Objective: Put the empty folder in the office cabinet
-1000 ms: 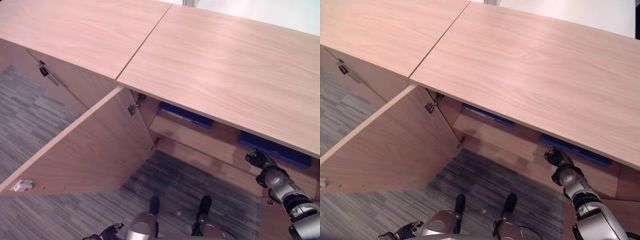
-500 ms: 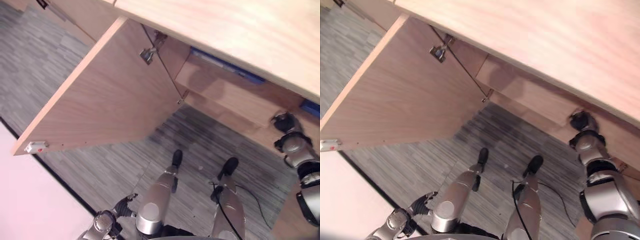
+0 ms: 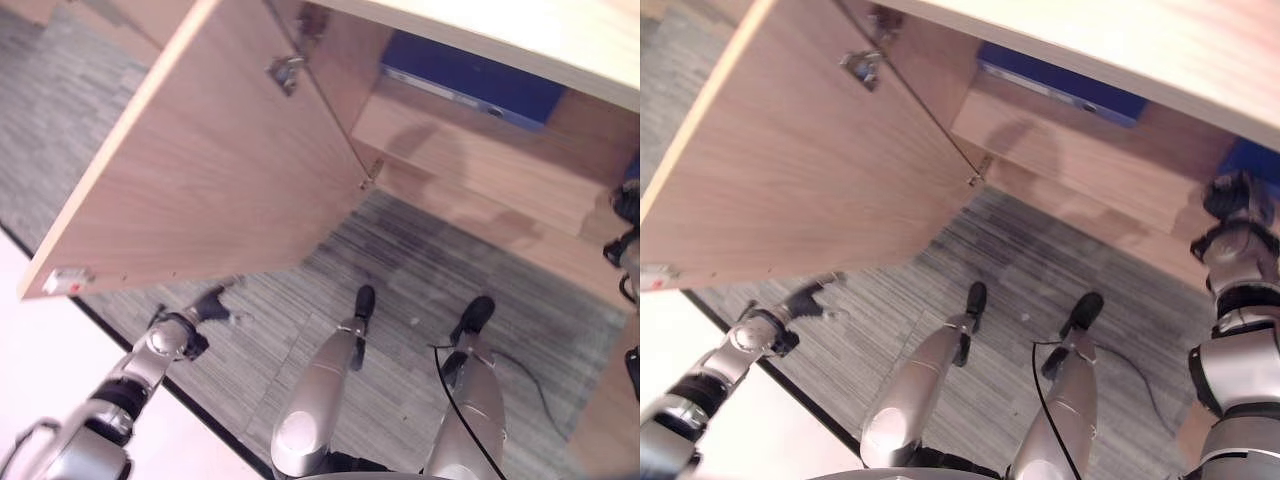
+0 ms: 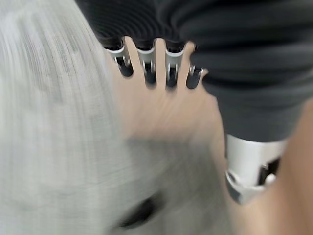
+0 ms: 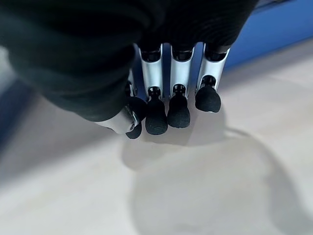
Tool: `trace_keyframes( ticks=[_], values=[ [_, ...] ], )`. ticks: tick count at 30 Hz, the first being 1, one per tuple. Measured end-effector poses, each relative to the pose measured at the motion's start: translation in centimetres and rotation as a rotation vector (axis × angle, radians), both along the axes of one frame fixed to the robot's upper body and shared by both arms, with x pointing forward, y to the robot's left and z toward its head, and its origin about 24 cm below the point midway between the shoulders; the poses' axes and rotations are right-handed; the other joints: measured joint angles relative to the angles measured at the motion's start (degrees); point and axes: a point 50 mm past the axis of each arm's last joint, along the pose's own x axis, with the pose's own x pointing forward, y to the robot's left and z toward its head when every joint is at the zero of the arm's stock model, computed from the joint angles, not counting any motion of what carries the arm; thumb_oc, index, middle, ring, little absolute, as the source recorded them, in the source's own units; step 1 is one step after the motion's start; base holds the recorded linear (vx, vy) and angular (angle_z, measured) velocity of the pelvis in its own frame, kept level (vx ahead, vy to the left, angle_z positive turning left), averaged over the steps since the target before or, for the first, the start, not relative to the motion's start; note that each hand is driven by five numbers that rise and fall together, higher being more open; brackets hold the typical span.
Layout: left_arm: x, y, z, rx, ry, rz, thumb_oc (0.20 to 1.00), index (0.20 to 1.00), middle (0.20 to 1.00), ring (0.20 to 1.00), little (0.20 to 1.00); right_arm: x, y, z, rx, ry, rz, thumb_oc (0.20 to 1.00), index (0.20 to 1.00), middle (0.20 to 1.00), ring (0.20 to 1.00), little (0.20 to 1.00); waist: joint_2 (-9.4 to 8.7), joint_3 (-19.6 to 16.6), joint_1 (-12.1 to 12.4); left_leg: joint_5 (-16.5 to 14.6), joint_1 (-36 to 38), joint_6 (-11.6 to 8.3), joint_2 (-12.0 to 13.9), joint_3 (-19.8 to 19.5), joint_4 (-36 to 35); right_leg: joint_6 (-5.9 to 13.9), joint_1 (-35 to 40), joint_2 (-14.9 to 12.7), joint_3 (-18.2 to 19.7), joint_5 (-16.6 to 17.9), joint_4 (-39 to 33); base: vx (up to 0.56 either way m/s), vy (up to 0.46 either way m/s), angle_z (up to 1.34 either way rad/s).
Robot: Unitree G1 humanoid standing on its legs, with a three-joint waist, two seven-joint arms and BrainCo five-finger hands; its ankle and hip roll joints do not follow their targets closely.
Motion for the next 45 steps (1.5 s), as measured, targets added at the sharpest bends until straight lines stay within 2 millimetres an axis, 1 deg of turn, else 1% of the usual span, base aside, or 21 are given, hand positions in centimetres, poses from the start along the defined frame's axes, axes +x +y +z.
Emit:
trace_keyframes(
  ticks=[1,2,3,4,6,10,12,15,20,21,24,26,30,32,34,36,37,38,41,42,45],
  values=[
    [-2.7,-0.3,-2.4,0.027,0.145,-0.051,1.0,1.0,1.0,1.0,1.0,-0.3,-0.4,0.3,-0.017,0.013,-0.014,0.2,0.2,0.2,0.2,0.2,0.21,-0.15,-0.25,-0.24,0.51,0.05,-0.05,0.04,-0.15,0.02,0.38,0.03,0.04,0.01,-0.1,0.0,-0.001,-0.04],
    [-6.0,-1.2,-4.8,0.043,0.3,-0.117,1.0,1.0,1.0,1.0,1.0,-0.6,-0.8,0.7,-0.032,0.011,-0.025,0.2,0.2,0.2,0.2,0.2,0.18,-0.12,-0.5,-0.44,0.74,0.08,0.02,0.06,-0.11,0.03,0.52,0.16,0.17,0.02,-0.08,0.0,-0.008,-0.05],
    [-7.7,-2.0,-5.9,0.035,0.368,-0.15,1.0,1.0,1.0,1.0,1.0,-1.1,-1.2,1.0,-0.039,0.011,-0.043,0.2,0.2,0.2,0.2,0.2,0.15,-0.1,-0.31,-0.45,0.69,0.06,0.07,-0.03,-0.18,-0.02,0.46,0.22,0.1,-0.01,-0.08,0.0,-0.007,-0.03],
    [-9.0,-3.6,-6.8,-0.004,0.402,-0.174,1.0,1.0,1.0,1.0,1.0,-1.8,-2.0,1.7,-0.045,-0.001,-0.077,0.2,0.2,0.2,0.2,0.2,0.16,-0.11,0.18,-0.43,0.7,0.06,0.06,-0.05,-0.22,-0.14,0.42,0.23,0.15,0.08,-0.02,0.0,0.0,0.0],
    [-8.6,-4.5,-6.5,-0.029,0.375,-0.195,1.0,1.0,1.0,1.0,1.0,-2.0,-2.3,2.9,-0.048,-0.037,-0.092,0.2,0.2,0.2,0.2,0.2,0.14,-0.1,0.68,-0.36,0.73,0.0,0.06,-0.03,-0.17,-0.32,0.39,0.24,0.23,0.26,-0.03,0.0,0.0,0.0],
    [-7.1,-4.6,-5.8,-0.023,0.32,-0.199,1.0,1.0,1.0,1.0,1.0,-2.1,-2.4,4.1,-0.051,-0.075,-0.111,0.2,0.2,0.2,0.2,0.2,0.13,-0.09,0.93,-0.23,0.72,0.02,0.01,0.51,0.05,-0.21,0.26,0.3,0.92,0.49,-0.37,0.0,0.001,-0.05],
    [-7.0,-4.6,-5.8,-0.022,0.321,-0.197,1.0,1.0,1.0,1.0,1.0,-2.0,-2.4,4.7,-0.05,-0.092,-0.115,0.2,0.2,0.2,0.2,0.2,0.12,-0.08,0.73,-0.15,0.69,0.14,0.0,1.35,0.04,0.12,0.22,0.46,1.62,1.03,-1.52,-0.01,-0.002,-0.17],
    [-7.0,-4.6,-5.8,-0.021,0.321,-0.197,1.0,1.0,1.0,1.0,1.0,-2.3,-2.6,5.0,-0.06,-0.09,-0.125,0.2,0.2,0.2,0.2,0.2,0.12,-0.08,-0.38,-0.03,0.69,0.28,-0.06,1.79,0.03,0.16,0.2,0.48,1.99,1.75,-2.12,-0.01,-0.011,-0.08],
    [-7.0,-4.6,-5.8,-0.023,0.323,-0.2,1.0,1.0,1.0,1.0,1.0,-2.9,-3.0,7.0,-0.096,-0.114,-0.155,0.2,0.2,0.2,0.2,0.2,0.11,-0.08,-0.43,-0.02,0.94,0.28,-0.04,2.26,-0.02,-0.08,0.04,0.6,2.6,2.32,-2.13,-0.01,-0.006,-0.05],
    [-7.1,-4.6,-5.9,-0.025,0.325,-0.203,1.0,1.0,1.0,1.0,1.0,-2.8,-2.8,8.0,-0.097,-0.145,-0.151,0.2,0.2,0.2,0.2,0.2,0.11,-0.08,-0.44,-0.02,0.94,0.29,-0.05,2.46,-0.03,0.04,0.01,0.61,2.78,2.5,-2.36,-0.01,-0.01,-0.06],
    [-7.1,-4.6,-5.9,-0.027,0.328,-0.206,1.0,1.0,1.0,1.0,1.0,-2.4,-2.3,9.2,-0.115,-0.172,-0.13,0.2,0.2,0.2,0.2,0.2,0.09,-0.07,-0.38,-0.02,0.94,0.29,-0.04,2.81,-0.08,-0.01,0.08,0.72,3.02,3.08,-3.09,-0.01,-0.025,-0.06],
    [-7.0,-4.7,-5.8,-0.029,0.327,-0.208,1.0,1.0,1.0,1.0,1.0,-2.1,-1.8,10.5,-0.128,-0.2,-0.118,0.2,0.2,0.2,0.2,0.2,0.07,-0.05,-0.41,0.04,0.94,0.37,-0.08,2.99,-0.14,-0.01,0.06,0.71,3.17,3.3,-3.25,0.0,-0.043,-0.02],
    [-6.2,-4.8,-5.1,-0.058,0.276,-0.192,1.0,1.0,1.0,1.0,1.0,-2.0,-1.4,11.7,-0.131,-0.25,-0.109,0.2,0.2,0.2,0.2,0.2,-0.03,0.02,-0.33,0.04,0.93,0.35,-0.01,2.95,-0.06,-0.01,0.06,0.79,3.15,3.29,-3.19,0.03,-0.049,0.0],
    [-4.9,-4.9,-3.8,-0.082,0.201,-0.183,1.0,1.0,1.0,1.0,1.0,-2.0,-1.2,12.1,-0.135,-0.264,-0.109,0.2,0.2,0.2,0.2,0.2,-0.22,0.15,-0.32,-0.05,0.87,0.3,0.07,2.84,0.02,0.12,0.05,0.79,3.06,3.12,-3.12,0.1,-0.084,0.02],
    [-2.9,-4.3,-2.0,-0.085,0.107,-0.176,1.0,1.0,1.0,1.0,1.0,-1.9,-1.0,12.6,-0.146,-0.272,-0.105,0.2,0.2,0.2,0.2,0.2,-0.6,0.41,-0.28,0.23,0.86,0.04,0.27,2.63,-0.33,0.59,0.05,1.02,2.97,2.8,-3.08,0.0,-0.09,0.03],
    [-1.4,-3.7,-0.5,-0.086,0.042,-0.167,1.0,1.0,1.0,1.0,1.0,-1.8,-0.9,12.7,-0.151,-0.271,-0.1,0.2,0.2,0.2,0.2,0.2,-0.65,0.44,-0.23,0.29,0.6,-0.05,0.55,2.21,-0.26,0.44,0.06,1.29,2.54,2.73,-3.05,0.0,-0.036,0.05],
    [-0.2,-3.1,0.9,-0.105,-0.026,-0.133,1.0,1.0,1.0,1.0,1.0,-1.8,-0.9,12.7,-0.14,-0.279,-0.099,0.2,0.2,0.2,0.2,0.2,-0.66,0.45,-0.31,0.38,0.33,-0.18,0.63,1.82,-0.33,0.34,0.03,1.39,2.12,2.68,-3.05,0.01,-0.042,0.09],
    [0.3,-2.8,1.6,-0.118,-0.065,-0.115,1.0,1.0,1.0,1.0,1.0,-1.8,-0.9,12.7,-0.133,-0.284,-0.098,0.2,0.2,0.2,0.2,0.2,-0.66,0.45,-0.35,0.44,0.31,-0.27,0.66,1.69,-0.48,0.29,0.03,1.41,1.96,2.66,-3.04,0.01,-0.053,0.08],
    [1.6,-1.8,3.4,-0.114,-0.127,-0.1,1.0,1.0,1.0,1.0,1.0,-1.8,-0.8,13.2,-0.128,-0.301,-0.094,0.2,0.2,0.2,0.2,0.2,-0.78,0.53,-0.5,0.51,-0.04,-0.38,0.75,1.27,-0.7,-0.01,-0.13,1.47,1.5,2.87,-3.04,0.01,-0.036,0.05],
    [2.0,-1.3,4.0,-0.119,-0.148,-0.081,1.0,1.0,1.0,1.0,1.0,-1.9,-0.6,13.7,-0.125,-0.323,-0.089,0.2,0.2,0.2,0.2,0.2,-0.79,0.54,-0.46,0.52,-0.13,-0.39,0.75,1.26,-0.76,-0.11,-0.26,1.48,1.49,2.95,-3.02,0.0,0.0,0.0],
    [2.3,-0.9,4.5,-0.13,-0.17,-0.058,1.0,1.0,1.0,1.0,1.0,-2.0,-0.4,14.8,-0.096,-0.381,-0.077,0.2,0.2,0.2,0.2,0.2,-0.82,0.55,-0.47,0.52,-0.42,-0.39,0.74,1.19,-0.83,-0.11,-0.53,1.46,1.39,2.95,-2.99,0.0,0.0,0.0]
  ],
)
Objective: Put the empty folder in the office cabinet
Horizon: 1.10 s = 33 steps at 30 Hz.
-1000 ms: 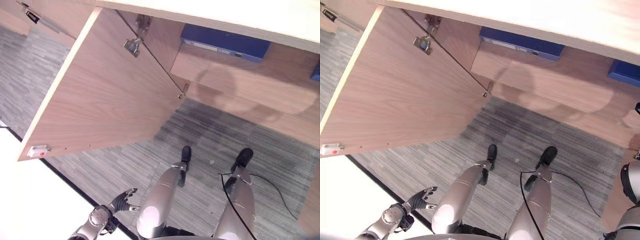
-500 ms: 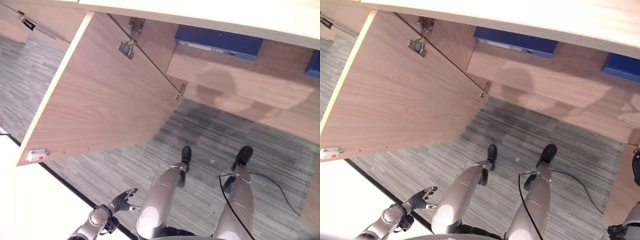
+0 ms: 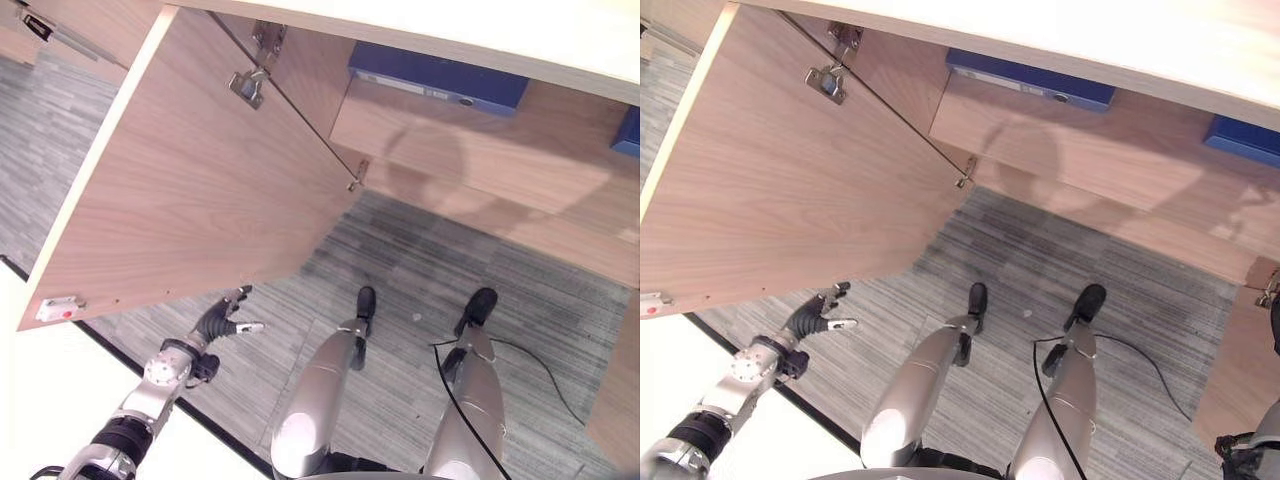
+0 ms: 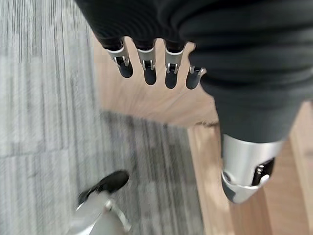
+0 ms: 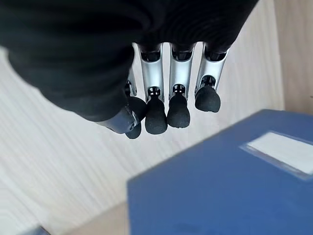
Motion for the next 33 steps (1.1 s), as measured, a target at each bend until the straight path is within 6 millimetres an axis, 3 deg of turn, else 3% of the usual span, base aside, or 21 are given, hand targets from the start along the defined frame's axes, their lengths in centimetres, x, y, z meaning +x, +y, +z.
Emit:
trace_keyframes(
  ticks=[9,17,21,24,27,28,33],
  values=[
    [0.1,-0.2,0.6,-0.022,-0.015,-0.025,1.0,1.0,1.0,1.0,1.0,-0.6,1.8,5.1,-0.042,-0.132,0.046,0.2,0.2,0.2,0.2,0.2,-0.09,-0.03,0.07,1.0,-0.41,-0.01,-0.25,0.2,-1.94,-0.09,-1.37,-0.19,0.16,0.14,-0.19,0.0,0.012,0.0],
    [0.4,-0.4,1.4,-0.039,-0.049,-0.043,1.0,1.0,1.0,1.0,1.0,-0.5,1.8,4.9,0.018,-0.192,0.083,0.2,0.2,0.2,0.2,0.2,-0.16,-0.05,-0.13,1.47,-0.36,-0.13,-0.17,0.29,-1.95,-0.85,-1.42,0.06,0.15,0.88,-0.24,-0.04,0.016,-0.01],
    [0.6,0.0,2.0,-0.053,-0.076,-0.02,1.0,1.0,1.0,1.0,1.0,-0.1,1.3,2.2,0.07,-0.213,0.115,0.2,0.2,0.2,0.2,0.2,-0.79,-0.21,-0.09,1.41,-0.32,-0.13,-0.15,0.09,-0.86,-0.76,-0.73,0.11,0.14,1.1,-0.28,0.0,0.0,0.0],
    [0.6,0.5,2.1,-0.052,-0.083,0.003,1.0,1.0,1.0,1.0,1.0,-0.1,0.6,-0.8,0.138,-0.246,0.151,0.2,0.2,0.2,0.2,0.2,-1.62,-0.5,-0.05,0.6,-0.3,-0.52,0.07,-0.13,0.32,-0.13,0.48,0.53,0.03,0.96,-1.39,0.0,0.0,0.0],
    [-0.4,1.8,1.0,-0.049,-0.043,0.068,1.0,1.0,1.0,1.0,1.0,0.0,0.5,-7.9,0.23,-0.209,0.193,0.2,0.2,0.2,0.2,0.2,-4.61,-1.79,-1.58,0.34,0.33,-0.34,0.26,-0.46,0.98,0.69,2.91,1.25,0.09,1.5,-4.28,0.03,0.01,0.0],
    [-1.3,2.4,0.1,-0.042,0.0,0.092,1.0,1.0,1.0,1.0,1.0,0.1,1.2,-13.0,0.306,-0.144,0.228,0.2,0.2,0.2,0.2,0.2,-6.77,-3.04,-1.6,-0.52,1.71,-0.53,0.43,-0.35,1.17,0.63,4.54,1.5,0.11,1.46,-5.05,0.04,0.02,-0.07],
    [-2.9,3.7,-1.9,-0.045,0.082,0.184,1.0,1.0,1.0,1.0,1.0,-1.2,1.9,-21.5,0.482,-0.031,0.196,0.2,0.2,0.2,0.2,0.2,-9.83,-6.47,-2.78,-1.16,5.16,0.0,1.44,0.68,-0.65,1.93,8.1,2.48,0.24,-0.97,-7.08,0.06,0.039,-0.09]
  ],
)
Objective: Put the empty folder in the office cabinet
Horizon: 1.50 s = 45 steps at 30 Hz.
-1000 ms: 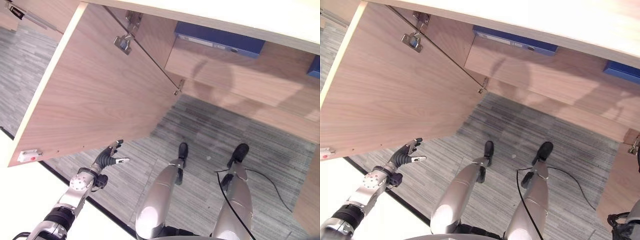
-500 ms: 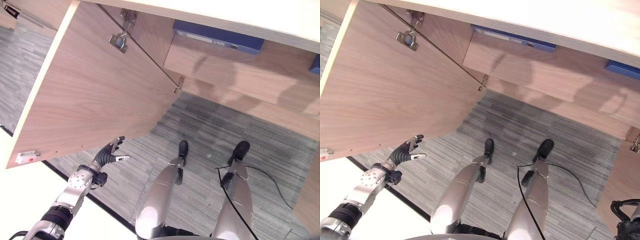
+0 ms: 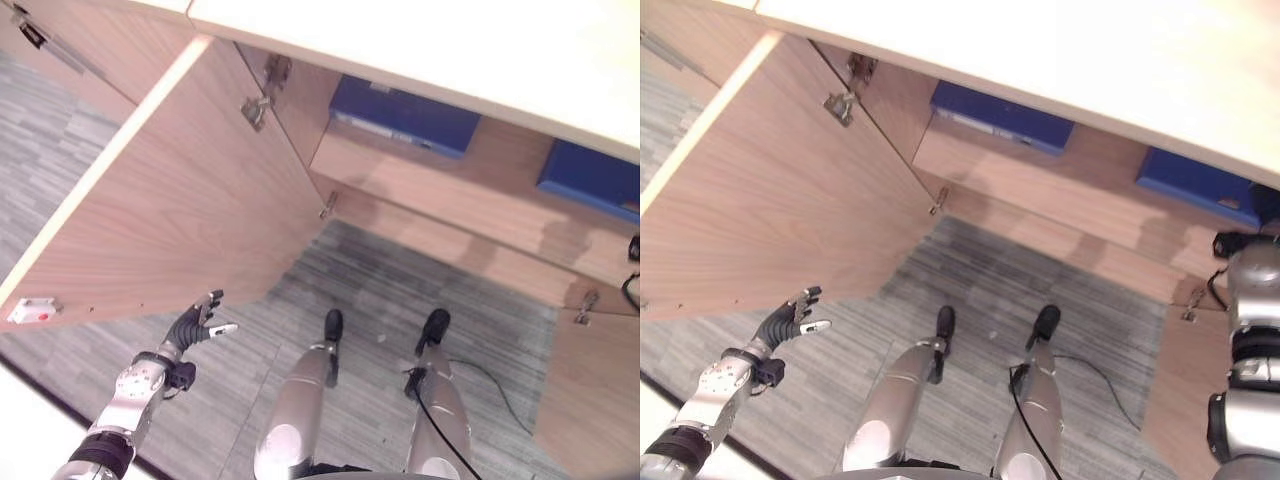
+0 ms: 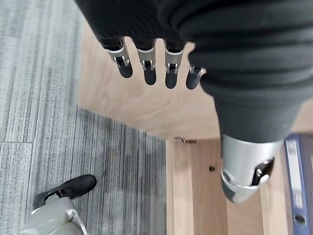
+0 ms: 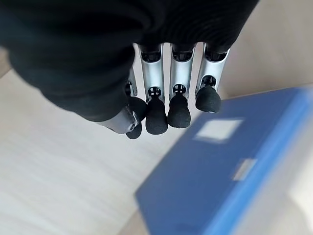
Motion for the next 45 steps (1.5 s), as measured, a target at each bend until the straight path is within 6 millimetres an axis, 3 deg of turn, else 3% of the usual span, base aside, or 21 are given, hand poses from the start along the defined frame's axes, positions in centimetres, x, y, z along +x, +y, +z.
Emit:
trace_keyframes(
  ticks=[2,5,6,7,11,12,14,15,18,19,20,23,26,27,28,30,33,36,39,41,45],
  values=[
    [-0.6,0.4,-0.6,0.003,0.031,0.025,1.0,1.0,1.0,1.0,1.0,-0.3,1.7,-3.4,0.066,0.04,0.049,0.2,0.2,0.2,0.2,0.2,-1.71,-1.25,0.01,-0.23,2.4,0.03,-0.38,-0.22,-0.4,-0.46,2.29,0.03,0.21,1.64,-1.11,0.1,0.037,0.02],
    [-1.2,0.4,-1.3,-0.008,0.056,0.045,1.0,1.0,1.0,1.0,1.0,-1.5,2.6,-6.4,0.119,0.089,0.072,0.2,0.2,0.2,0.2,0.2,-2.4,-3.37,-0.26,-0.29,4.48,-0.18,0.19,0.44,-2.55,-0.31,4.77,1.01,0.12,1.53,-4.05,0.09,0.034,-0.11],
    [-1.5,0.6,-1.6,-0.014,0.061,0.073,1.0,1.0,1.0,1.0,1.0,-2.2,3.3,-7.9,0.153,0.109,0.084,0.2,0.2,0.2,0.2,0.2,-3.04,-3.81,0.08,-0.24,5.99,-0.25,0.04,0.27,-3.11,-1.38,5.89,1.23,1.02,3.23,-4.31,0.09,0.035,-0.18],
    [-2.4,1.1,-2.1,-0.005,0.093,0.093,1.0,1.0,1.0,1.0,1.0,-3.1,4.5,-10.6,0.182,0.209,0.127,0.2,0.2,0.2,0.2,0.2,-4.07,-6.48,-0.4,-0.71,6.95,-0.39,0.53,0.45,-3.76,-1.39,6.62,1.88,1.28,3.54,-5.17,0.15,0.037,-0.2],
    [-3.8,2.5,-2.9,0.005,0.141,0.168,1.0,1.0,1.0,1.0,1.0,-4.9,7.8,-15.4,0.318,0.305,0.178,0.2,0.2,0.2,0.2,0.2,-7.38,-9.55,-1.8,-0.99,10.94,-0.68,1.04,2.25,-6.33,-1.39,8.78,2.68,2.9,3.53,-6.21,0.14,0.059,-0.3],
    [-4.4,3.0,-3.3,0.009,0.167,0.199,1.0,1.0,1.0,1.0,1.0,-7.4,11.1,-19.4,0.442,0.392,0.219,0.2,0.2,0.2,0.2,0.2,-11.28,-13.11,-3.65,-1.5,12.97,-0.73,1.01,3.92,-7.02,-1.31,9.88,2.75,3.9,2.28,-7.31,0.2,0.141,-0.47],
    [-5.6,3.1,-3.9,-0.011,0.184,0.235,1.0,1.0,1.0,1.0,1.0,-9.5,13.1,-21.6,0.522,0.464,0.249,0.2,0.2,0.2,0.2,0.2,-12.49,-14.48,-3.82,-1.69,16.14,-0.55,1.41,5.64,-8.5,0.62,11.51,3.04,4.7,-0.71,-7.98,0.14,0.105,-0.55],
    [-6.3,3.0,-4.4,-0.017,0.204,0.248,1.0,1.0,1.0,1.0,1.0,-10.2,13.4,-22.2,0.535,0.495,0.26,0.2,0.2,0.2,0.2,0.2,-11.5,-14.74,-3.55,-1.41,17.68,-0.27,2.48,7.1,-10.32,1.47,12.28,3.29,4.48,-1.75,-7.62,0.07,0.049,-0.66],
    [-7.2,3.0,-4.8,-0.022,0.226,0.262,1.0,1.0,1.0,1.0,1.0,-11.1,13.2,-22.6,0.544,0.527,0.261,0.2,0.2,0.2,0.2,0.2,-9.89,-15.64,-3.32,-0.94,19.79,-0.09,4.03,8.51,-12.7,2.17,12.43,4.49,3.94,-1.66,-3.44,0.07,0.073,-0.36],
    [-8.2,3.6,-4.9,-0.011,0.246,0.285,1.0,1.0,1.0,1.0,1.0,-11.4,13.3,-22.9,0.559,0.536,0.265,0.2,0.2,0.2,0.2,0.2,-11.45,-17.01,-3.58,-0.18,21.21,-0.45,2.18,9.08,-14.3,0.82,13.77,4.12,4.51,-1.7,-2.85,0.12,0.138,-0.35],
    [-8.9,3.6,-5.5,-0.026,0.268,0.323,1.0,1.0,1.0,1.0,1.0,-11.3,13.5,-22.9,0.564,0.538,0.271,0.2,0.2,0.2,0.2,0.2,-11.13,-17.58,-3.4,0.01,22.35,-0.56,2.1,9.76,-14.9,-0.45,14.63,4.37,5.16,-1.03,-3.92,0.06,0.063,-0.33],
    [-10.5,2.8,-6.7,-0.049,0.325,0.342,1.0,1.0,1.0,1.0,1.0,-11.8,13.9,-23.3,0.568,0.579,0.313,0.2,0.2,0.2,0.2,0.2,-9.24,-19.15,-3.49,0.07,24.46,-0.48,1.5,10.8,-16.2,-0.2,16.27,4.38,6.31,0.51,-6.04,0.04,0.075,-0.25],
    [-10.3,2.8,-6.7,-0.05,0.317,0.345,1.0,1.0,1.0,1.0,1.0,-12.3,14.5,-23.8,0.586,0.602,0.337,0.2,0.2,0.2,0.2,0.2,-9.65,-19.58,-3.5,-0.53,25.34,-0.42,1.13,11.47,-16.25,0.61,16.61,4.29,6.8,1.28,-6.18,0.03,0.059,-0.21],
    [-10.4,2.8,-6.7,-0.049,0.32,0.348,1.0,1.0,1.0,1.0,1.0,-12.3,14.8,-23.9,0.593,0.605,0.346,0.351,0.351,0.351,0.351,0.351,-9.92,-19.74,-3.49,-0.78,25.73,-0.09,0.99,11.76,-16.39,1.28,16.6,4.3,7.32,1.72,-6.22,0.01,0.056,-0.26],
    [-10.5,2.8,-6.8,-0.049,0.324,0.35,1.0,1.0,1.0,1.0,1.0,-12.3,15.2,-24.0,0.597,0.614,0.366,1.0,1.0,1.0,1.0,1.0,-10.17,-19.9,-3.49,-0.92,25.76,0.14,0.9,11.83,-16.36,1.78,16.62,4.17,7.72,2.03,-6.36,0.0,0.036,-0.2],
    [-10.4,2.8,-6.8,-0.051,0.319,0.353,1.0,1.0,1.0,1.0,1.0,-12.9,16.1,-24.5,0.61,0.656,0.416,1.0,1.0,1.0,1.0,1.0,-11.15,-20.15,-3.64,-0.99,25.81,0.31,0.35,11.92,-16.33,2.72,17.58,3.33,7.62,-0.07,-8.17,0.0,0.019,-0.04],
    [-10.4,2.5,-6.8,-0.057,0.318,0.346,1.0,1.0,1.0,1.0,1.0,-13.1,17.2,-24.8,0.621,0.69,0.485,1.0,1.0,1.0,1.0,1.0,-10.66,-19.96,-3.65,-0.88,25.63,0.64,0.81,10.74,-16.27,4.94,18.12,3.31,7.21,-2.98,-6.56,-0.01,0.02,0.19],
    [-10.6,2.4,-7.0,-0.059,0.326,0.348,1.0,1.0,1.0,1.0,1.0,-13.7,18.0,-25.3,0.652,0.711,0.512,1.0,1.0,1.0,1.0,1.0,-10.26,-19.88,-3.48,-0.85,26.6,0.79,0.23,8.53,-16.24,3.88,18.61,3.3,8.47,-1.9,-2.82,-0.15,0.009,0.45],
    [-10.4,1.5,-7.4,-0.05,0.345,0.299,1.0,1.0,1.0,1.0,1.0,-13.0,18.4,-24.9,0.645,0.688,0.536,1.0,1.0,1.0,1.0,1.0,-7.91,-18.39,-2.98,0.61,25.26,1.01,0.6,5.72,-16.33,3.92,18.98,3.61,10.57,-1.81,-2.59,-0.04,-0.053,0.55],
    [-8.8,-0.1,-7.3,-0.071,0.292,0.269,1.0,1.0,1.0,1.0,1.0,-11.5,19.5,-23.6,0.611,0.629,0.623,1.0,1.0,1.0,1.0,1.0,-7.0,-17.64,-3.03,2.05,23.97,-0.04,0.4,1.26,-16.42,1.78,22.81,3.67,7.35,-3.02,-7.25,0.01,-0.094,1.03],
    [-7.7,-1.5,-7.1,-0.095,0.238,0.259,1.0,1.0,1.0,1.0,1.0,-7.5,20.0,-21.3,0.531,0.544,0.705,1.0,1.0,1.0,1.0,1.0,-3.87,-16.01,-0.35,5.13,23.38,-2.52,3.02,-3.69,-18.98,1.43,25.57,6.51,2.63,-3.77,-9.39,-0.09,-0.113,0.78]
  ],
)
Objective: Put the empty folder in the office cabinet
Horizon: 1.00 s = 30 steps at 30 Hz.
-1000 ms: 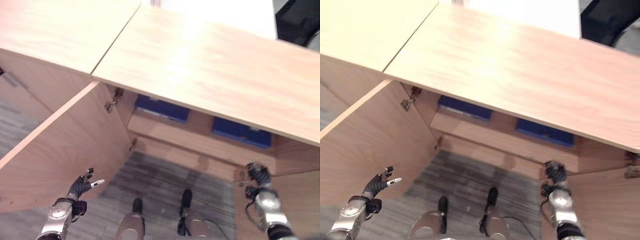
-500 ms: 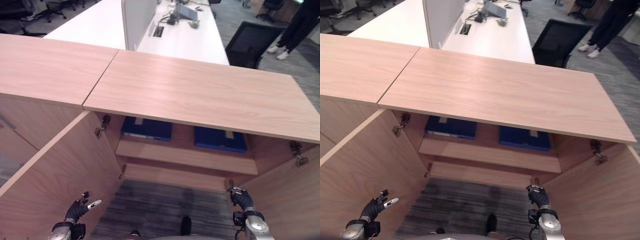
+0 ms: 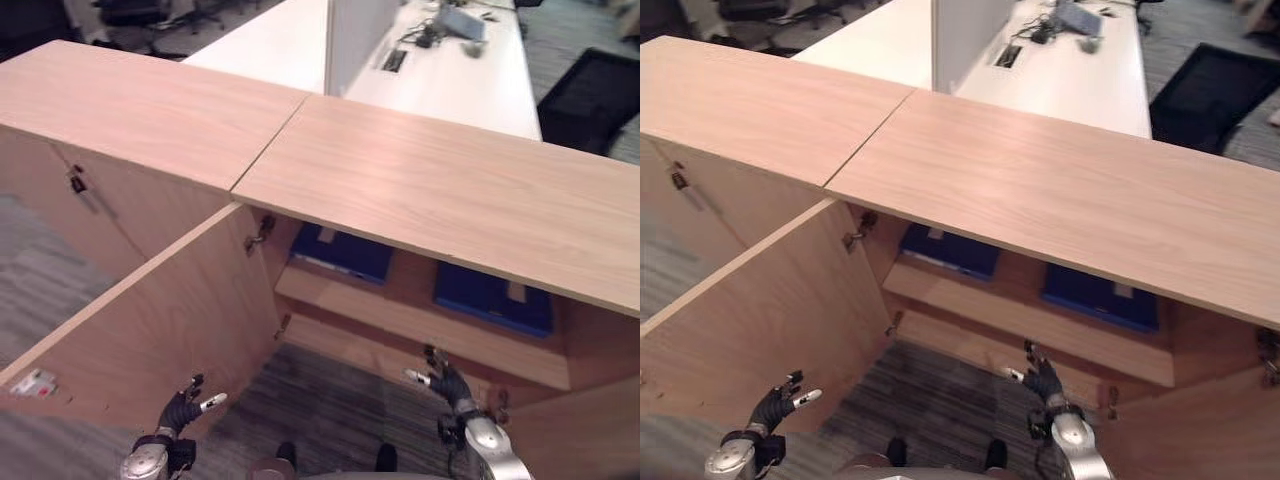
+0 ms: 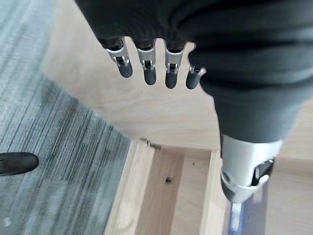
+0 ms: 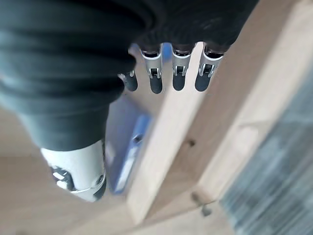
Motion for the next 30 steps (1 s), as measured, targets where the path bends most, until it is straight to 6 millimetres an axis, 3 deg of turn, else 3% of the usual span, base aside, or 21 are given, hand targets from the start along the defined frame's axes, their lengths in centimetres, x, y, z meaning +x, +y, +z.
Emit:
trace_keyframes(
  ticks=[1,5,9,10,11,12,13,14,15,16,17,19,21,23,25,30],
  values=[
    [1.0,-0.7,0.4,-0.012,-0.041,-0.013,1.0,1.0,1.0,1.0,1.0,0.8,0.0,0.5,-0.009,-0.022,0.009,1.0,1.0,1.0,1.0,1.0,0.58,0.39,0.35,1.05,-1.33,-1.17,1.06,-1.83,-0.09,-0.42,0.2,1.09,-1.87,-0.42,-0.01,-0.11,-0.115,0.81],
    [2.1,-1.6,0.9,-0.023,-0.078,-0.034,1.0,1.0,1.0,1.0,1.0,1.4,-0.2,1.0,-0.027,-0.041,0.027,1.0,1.0,1.0,1.0,1.0,1.65,1.02,0.72,2.84,-3.19,-2.57,2.75,-4.27,-0.27,-1.17,0.79,3.34,-4.54,-1.99,-0.01,-0.1,-0.028,0.56],
    [3.6,-2.7,1.2,-0.043,-0.11,-0.066,1.0,1.0,1.0,1.0,1.0,1.0,-1.3,0.9,-0.068,-0.024,0.028,1.0,1.0,1.0,1.0,1.0,3.04,2.3,0.49,3.08,-5.63,-2.12,3.34,-4.47,2.32,-3.3,0.91,5.18,-3.66,-3.5,1.68,-0.2,0.028,0.55],
    [3.8,-3.1,1.3,-0.048,-0.115,-0.081,1.0,1.0,1.0,1.0,1.0,0.6,-1.6,0.8,-0.078,-0.014,0.027,1.0,1.0,1.0,1.0,1.0,3.92,2.83,-0.24,4.91,-6.06,-2.82,2.92,-6.04,1.96,-4.43,0.64,6.76,0.32,-6.15,4.27,-0.18,0.037,1.08],
    [4.9,-3.9,1.7,-0.056,-0.142,-0.118,1.0,1.0,1.0,1.0,1.0,-0.2,-1.9,0.3,-0.083,0.011,0.013,1.0,1.0,1.0,1.0,1.0,3.97,2.84,-1.16,7.95,-6.79,-5.38,2.06,-8.13,0.68,-6.69,0.91,8.31,3.0,-8.61,4.92,-0.18,0.044,2.16],
    [6.0,-4.6,2.6,-0.064,-0.196,-0.151,1.0,1.0,1.0,1.0,1.0,-0.9,-2.2,0.0,-0.092,0.033,0.007,1.0,1.0,1.0,1.0,1.0,2.46,2.72,-2.83,13.24,-8.19,-10.97,0.21,-9.63,-1.41,-8.89,0.94,8.06,4.58,-9.2,4.2,-0.18,0.067,2.52],
    [6.7,-5.0,3.5,-0.072,-0.248,-0.169,1.0,1.0,1.0,1.0,1.0,-0.7,-2.0,0.0,-0.086,0.036,0.019,1.0,1.0,1.0,1.0,1.0,0.32,3.81,-1.9,11.84,-9.17,-10.08,-1.3,-5.69,2.31,-10.37,0.68,5.37,2.35,-7.96,4.57,-0.16,0.081,1.74],
    [5.8,-4.1,3.1,-0.058,-0.22,-0.156,1.0,1.0,1.0,1.0,1.0,-0.2,-1.4,0.1,-0.069,0.02,0.03,1.0,1.0,1.0,1.0,1.0,-1.46,3.92,0.51,5.4,-9.18,-3.26,-1.06,-1.34,9.91,-10.55,0.05,3.62,2.57,-7.46,5.11,-0.11,0.061,0.72],
    [4.9,-3.4,2.4,-0.049,-0.174,-0.132,1.0,1.0,1.0,1.0,1.0,0.5,-1.0,0.6,-0.059,-0.01,0.036,1.0,1.0,1.0,1.0,1.0,-1.84,3.97,0.44,1.79,-8.62,-2.52,-0.41,0.54,14.0,-10.03,0.68,2.87,2.12,-6.87,5.26,-0.1,0.197,0.57],
    [3.4,-3.2,1.0,-0.059,-0.101,-0.085,1.0,1.0,1.0,1.0,1.0,1.1,-1.3,1.5,-0.07,-0.05,0.041,1.0,1.0,1.0,1.0,1.0,-0.52,3.97,-0.76,-0.59,-4.32,-3.18,1.48,0.96,14.91,-8.69,1.47,2.63,-0.46,-7.46,5.81,-0.06,0.163,0.87],
    [2.9,-3.4,0.7,-0.066,-0.084,-0.085,1.0,1.0,1.0,1.0,1.0,1.5,-1.6,1.8,-0.08,-0.061,0.038,1.0,1.0,1.0,1.0,1.0,1.32,3.68,-1.05,-1.07,-1.34,-3.46,2.19,0.84,10.17,-8.34,1.54,2.75,-1.34,-7.6,6.35,-0.05,0.242,1.09],
    [3.0,-4.4,0.6,-0.1,-0.089,-0.094,1.0,1.0,1.0,1.0,1.0,1.1,-2.9,1.9,-0.099,-0.054,-0.001,1.0,1.0,1.0,1.0,1.0,4.55,3.18,-3.01,-2.17,1.11,-1.96,2.51,-0.09,3.7,-7.03,2.68,3.02,-5.93,-8.3,6.84,0.0,0.163,1.05],
    [3.1,-4.4,0.8,-0.11,-0.103,-0.089,1.0,1.0,1.0,1.0,1.0,0.7,-2.7,1.4,-0.09,-0.03,0.001,1.0,1.0,1.0,1.0,1.0,3.78,3.2,-1.58,-2.01,3.23,-0.22,1.51,-0.13,0.41,-6.15,2.81,1.6,-6.42,-8.79,8.59,-0.03,0.171,0.51],
    [2.9,-4.2,0.7,-0.104,-0.093,-0.088,1.0,1.0,1.0,1.0,1.0,0.4,-2.3,1.1,-0.072,-0.022,0.002,1.0,1.0,1.0,1.0,1.0,2.31,2.49,-1.42,-1.76,3.35,0.28,-0.09,-0.46,0.16,-5.16,3.2,0.06,-6.67,-8.78,8.61,-0.07,0.176,0.21],
    [3.2,-3.7,1.1,-0.087,-0.099,-0.097,1.0,1.0,1.0,1.0,1.0,0.5,-1.3,0.9,-0.039,-0.024,-0.003,1.0,1.0,1.0,1.0,1.0,0.4,1.37,-1.39,-0.4,3.27,2.26,-2.53,-1.78,-1.6,-3.83,3.48,-2.19,-7.82,-8.23,8.54,-0.11,0.164,0.35],
    [3.6,-2.4,1.6,-0.044,-0.104,-0.095,1.0,1.0,1.0,1.0,1.0,0.7,0.1,0.6,0.003,-0.025,0.007,1.0,1.0,1.0,1.0,1.0,-0.93,0.67,-1.01,0.52,2.41,3.59,-4.79,-2.49,-1.79,-1.62,2.05,-4.45,-6.32,-7.26,9.68,-0.14,0.109,0.16]
  ],
)
